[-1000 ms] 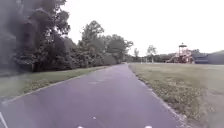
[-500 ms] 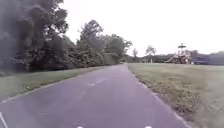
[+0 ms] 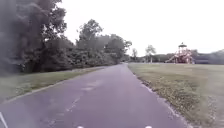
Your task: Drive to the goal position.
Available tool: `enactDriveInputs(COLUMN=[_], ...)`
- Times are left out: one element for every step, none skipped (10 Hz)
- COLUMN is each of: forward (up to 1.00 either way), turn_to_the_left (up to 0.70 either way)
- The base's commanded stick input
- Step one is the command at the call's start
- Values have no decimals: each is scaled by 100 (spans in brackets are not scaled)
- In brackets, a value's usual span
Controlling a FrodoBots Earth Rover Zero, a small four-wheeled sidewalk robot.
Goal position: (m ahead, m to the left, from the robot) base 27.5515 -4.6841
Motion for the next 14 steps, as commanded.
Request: enactDriveInputs(forward=[70, 70, 70, 70, 70, 70, 70, 70, 70, 70, 70, 70, 70, 70], turn_to_the_left=[0, 0, 0, 0, 0, 0, 0, 0, -7, -9, -8, 0, 0, 0])
